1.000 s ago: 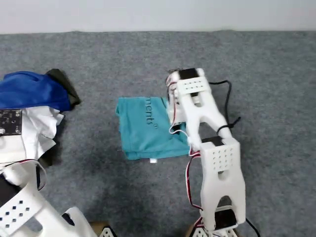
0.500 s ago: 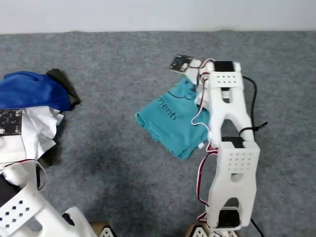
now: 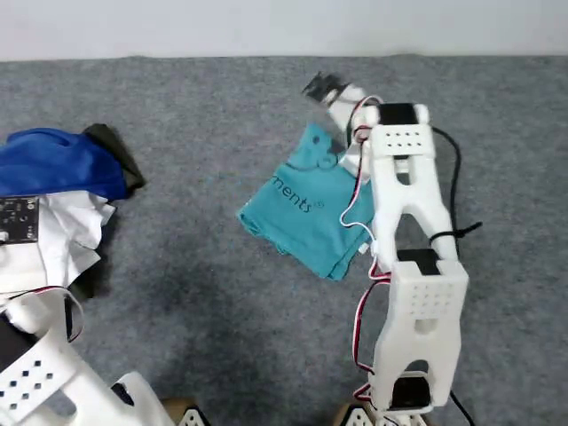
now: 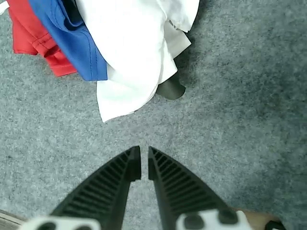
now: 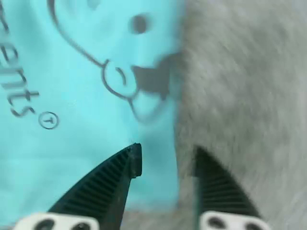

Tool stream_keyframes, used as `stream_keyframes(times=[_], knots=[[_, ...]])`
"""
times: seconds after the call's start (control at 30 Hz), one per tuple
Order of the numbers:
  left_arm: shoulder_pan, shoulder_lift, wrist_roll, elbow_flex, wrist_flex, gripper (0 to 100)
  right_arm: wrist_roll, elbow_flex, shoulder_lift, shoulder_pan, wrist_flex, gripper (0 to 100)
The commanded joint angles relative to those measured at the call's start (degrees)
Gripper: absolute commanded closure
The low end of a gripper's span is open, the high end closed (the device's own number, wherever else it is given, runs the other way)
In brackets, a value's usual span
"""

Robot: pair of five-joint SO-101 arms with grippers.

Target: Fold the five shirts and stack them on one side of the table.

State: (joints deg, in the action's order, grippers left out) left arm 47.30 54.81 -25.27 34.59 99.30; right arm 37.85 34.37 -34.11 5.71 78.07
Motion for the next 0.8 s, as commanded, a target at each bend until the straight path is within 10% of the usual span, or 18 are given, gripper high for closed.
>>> stream_keyframes(times=[0.0,0.3,0.77], knots=[[-0.1,0.7,0.3,0.6,-0.1,96,-23.3,1.5,8.0,0.9,5.1,66.3],[-0.3,0.7,0.2,2.1,-0.4,96,-57.0,1.4,8.8,10.2,18.8,64.5],[0.0,0.7,-3.1,2.0,-0.5,96,-71.4,1.4,-5.1,10.9,10.5,64.5]])
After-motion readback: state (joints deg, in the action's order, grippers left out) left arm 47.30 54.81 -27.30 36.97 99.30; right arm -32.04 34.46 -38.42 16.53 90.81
